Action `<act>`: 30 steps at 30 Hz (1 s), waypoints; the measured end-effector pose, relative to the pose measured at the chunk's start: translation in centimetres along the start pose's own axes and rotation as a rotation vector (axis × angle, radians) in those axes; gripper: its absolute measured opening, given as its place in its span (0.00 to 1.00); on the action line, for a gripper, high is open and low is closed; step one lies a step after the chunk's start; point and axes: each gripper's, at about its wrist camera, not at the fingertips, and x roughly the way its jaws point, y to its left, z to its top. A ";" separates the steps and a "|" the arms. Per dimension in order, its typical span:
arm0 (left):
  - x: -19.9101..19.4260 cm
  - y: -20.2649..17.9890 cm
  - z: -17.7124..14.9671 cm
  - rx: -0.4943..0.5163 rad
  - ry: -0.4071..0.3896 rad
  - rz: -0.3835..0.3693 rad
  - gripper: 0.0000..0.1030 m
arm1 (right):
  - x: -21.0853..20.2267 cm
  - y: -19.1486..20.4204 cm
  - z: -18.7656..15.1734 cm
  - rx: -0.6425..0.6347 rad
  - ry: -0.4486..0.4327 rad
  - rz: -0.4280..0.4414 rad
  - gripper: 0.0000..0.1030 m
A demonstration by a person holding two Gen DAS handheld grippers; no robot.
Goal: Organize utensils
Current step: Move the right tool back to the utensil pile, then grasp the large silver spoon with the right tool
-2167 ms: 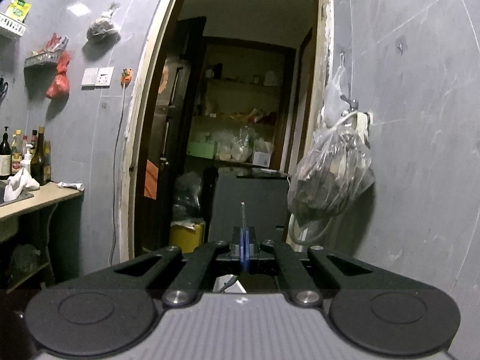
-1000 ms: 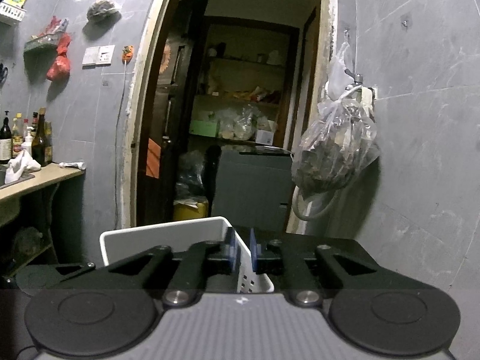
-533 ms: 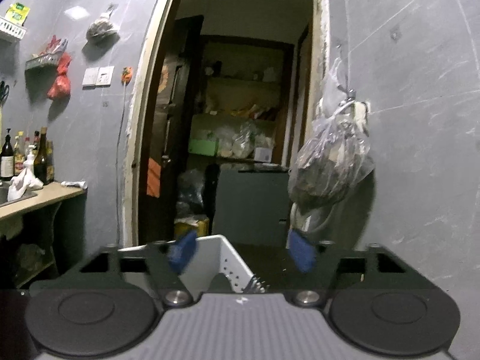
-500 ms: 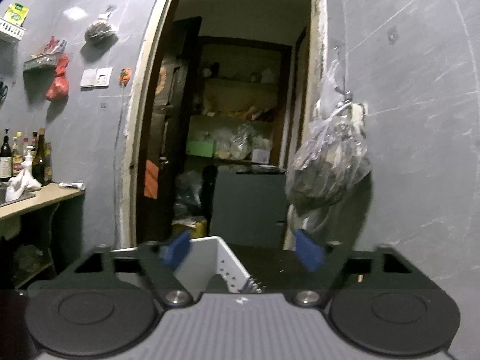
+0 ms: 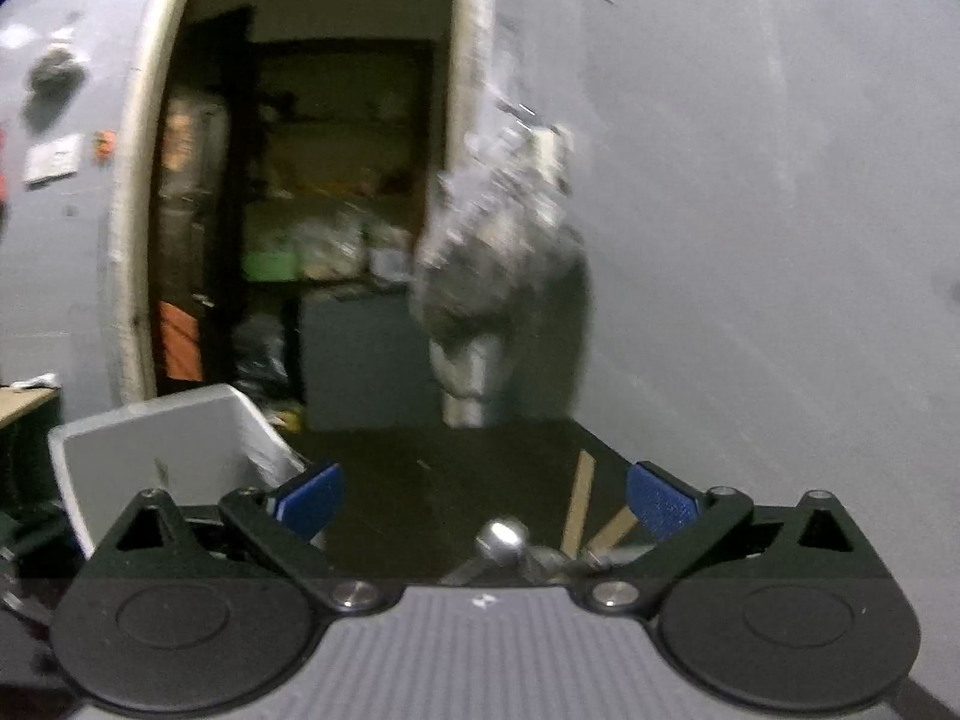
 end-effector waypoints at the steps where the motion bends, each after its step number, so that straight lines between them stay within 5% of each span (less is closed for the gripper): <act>1: 0.0 0.0 0.0 0.001 0.000 0.000 0.74 | 0.1 -0.8 -0.4 0.016 0.021 -0.019 1.00; 7: 0.0 0.0 0.0 0.003 0.001 0.001 0.74 | 1.0 -5.1 -4.1 0.105 0.166 -0.105 1.00; 15: -0.1 -0.1 0.0 0.003 0.001 0.002 0.74 | 1.4 -7.5 -8.0 0.209 0.293 -0.077 1.00; 21: -0.1 -0.1 0.0 0.004 0.001 0.001 0.74 | 2.3 -7.6 -8.9 0.220 0.349 -0.060 1.00; 30: -0.1 -0.1 0.0 0.003 0.000 0.001 0.74 | 4.2 -8.3 -9.4 0.143 0.409 -0.149 1.00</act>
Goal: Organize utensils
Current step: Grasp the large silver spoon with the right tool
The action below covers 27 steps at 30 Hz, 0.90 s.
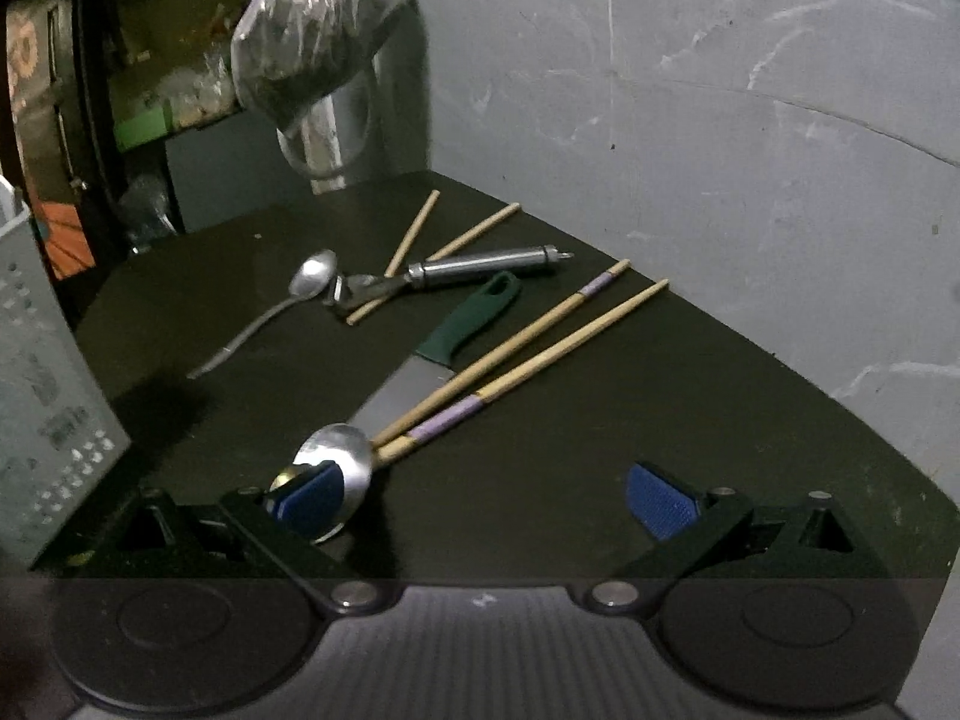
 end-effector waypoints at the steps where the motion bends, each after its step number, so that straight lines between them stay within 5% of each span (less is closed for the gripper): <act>1: 0.0 0.0 0.0 0.000 0.000 0.000 0.74 | 0.2 0.1 0.0 -0.008 0.007 -0.003 1.00; 19: 0.0 0.0 0.0 0.000 0.001 0.000 0.74 | 0.6 2.5 -0.2 -0.091 0.026 0.061 0.99; 27: 0.0 0.0 0.0 0.001 0.000 0.000 0.74 | 0.8 3.5 0.2 -0.124 0.011 0.117 0.82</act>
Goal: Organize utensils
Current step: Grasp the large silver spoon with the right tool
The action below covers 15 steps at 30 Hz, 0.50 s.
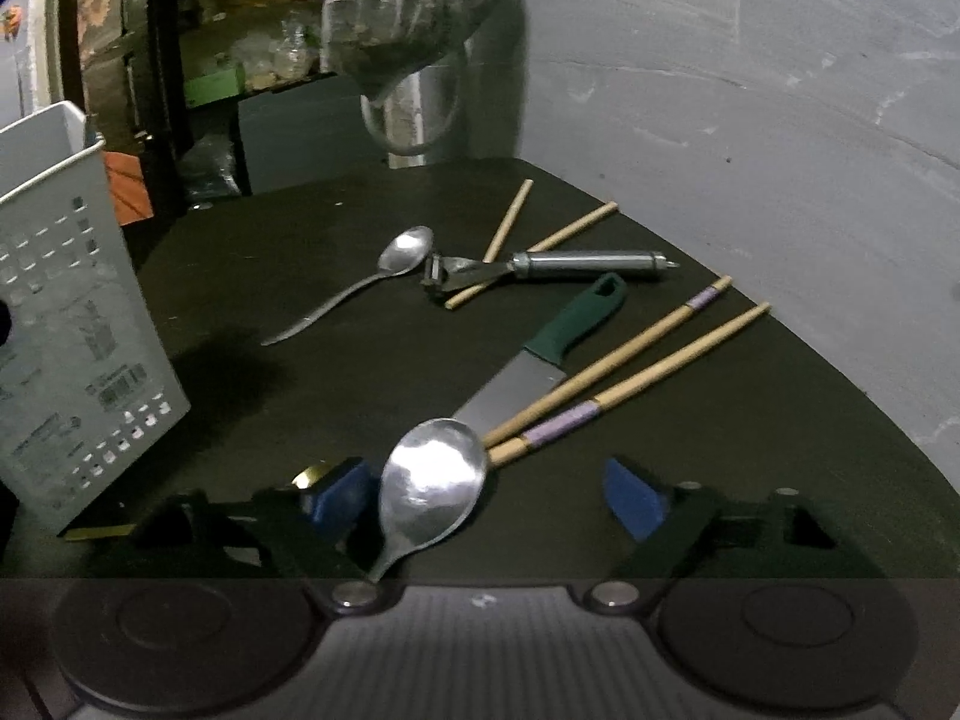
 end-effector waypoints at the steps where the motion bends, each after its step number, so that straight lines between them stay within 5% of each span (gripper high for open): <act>1: 0.0 0.0 0.0 0.000 0.000 0.000 0.74 | 0.0 0.1 0.0 -0.005 -0.001 0.005 0.81; 7: 0.0 0.0 0.0 0.000 0.001 0.000 0.74 | 0.1 0.6 0.2 -0.029 -0.003 0.023 0.70; 15: 0.0 0.0 0.0 0.000 0.000 0.000 0.74 | 0.1 1.0 0.6 -0.041 -0.003 0.039 0.40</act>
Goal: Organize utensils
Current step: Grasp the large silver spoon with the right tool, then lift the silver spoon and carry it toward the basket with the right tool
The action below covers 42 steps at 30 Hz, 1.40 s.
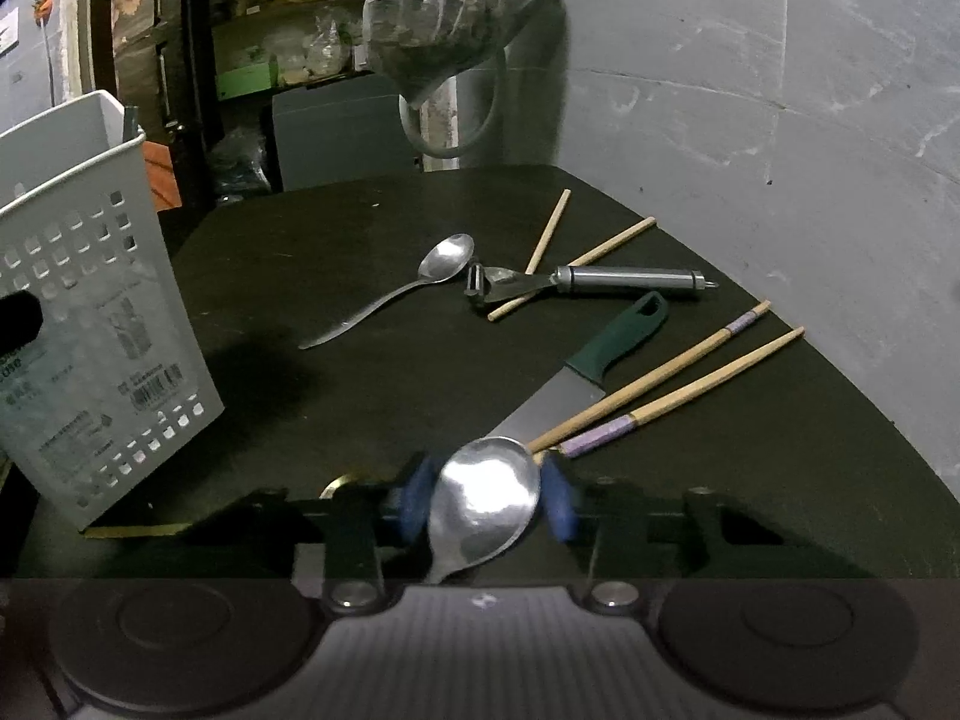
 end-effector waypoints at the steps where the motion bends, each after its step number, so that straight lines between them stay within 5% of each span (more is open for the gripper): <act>1: 0.0 0.0 0.0 0.000 0.000 0.000 0.74 | 0.0 0.0 0.0 -0.004 -0.001 -0.002 0.40; 17: 0.0 0.0 0.0 0.000 0.000 0.001 0.74 | -0.5 0.0 -0.3 0.021 -0.026 0.002 0.38; 42: 0.0 0.0 0.0 0.000 0.000 0.001 0.74 | -7.4 3.7 1.3 -0.092 -0.346 -0.024 0.37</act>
